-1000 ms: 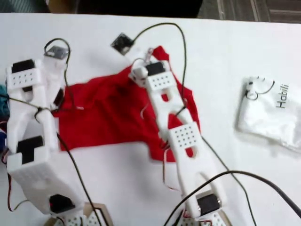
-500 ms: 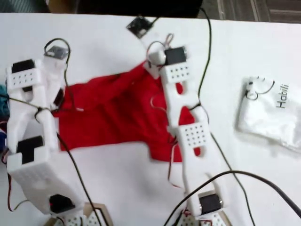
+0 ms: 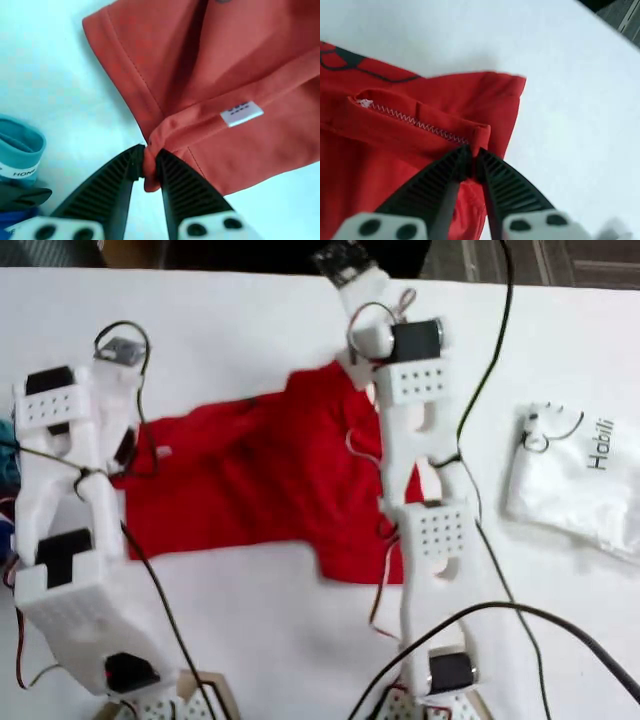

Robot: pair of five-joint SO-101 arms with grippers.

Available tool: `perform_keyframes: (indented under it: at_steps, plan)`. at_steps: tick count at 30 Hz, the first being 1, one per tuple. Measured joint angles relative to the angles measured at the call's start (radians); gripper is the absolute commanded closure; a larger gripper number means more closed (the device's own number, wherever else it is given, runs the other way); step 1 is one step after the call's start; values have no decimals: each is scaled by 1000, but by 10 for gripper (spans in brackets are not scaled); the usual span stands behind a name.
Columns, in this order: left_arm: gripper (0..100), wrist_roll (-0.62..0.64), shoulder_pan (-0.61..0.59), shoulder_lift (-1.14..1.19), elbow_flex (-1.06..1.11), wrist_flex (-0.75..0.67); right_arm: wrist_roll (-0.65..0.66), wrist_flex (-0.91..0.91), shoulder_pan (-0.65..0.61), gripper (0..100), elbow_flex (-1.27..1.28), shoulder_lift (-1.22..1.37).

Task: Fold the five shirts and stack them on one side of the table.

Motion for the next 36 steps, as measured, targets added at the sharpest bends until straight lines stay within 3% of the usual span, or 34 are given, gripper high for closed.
perform_keyframes:
  at_steps: [15, 22, 27, 36]
  plan:
    - [976, 0, 2, 0, 0, 0, -46, -17, -52, 978, 795, -516]
    - [976, 0, 2, 0, 0, 0, -46, -322, -54, 978, 1376, -706]
    - [976, 0, 2, 0, 0, 0, 26, -529, -54, 977, 1703, -760]
    - [976, 0, 2, 0, 3, 0, 256, -509, -48, 731, 1728, -802]
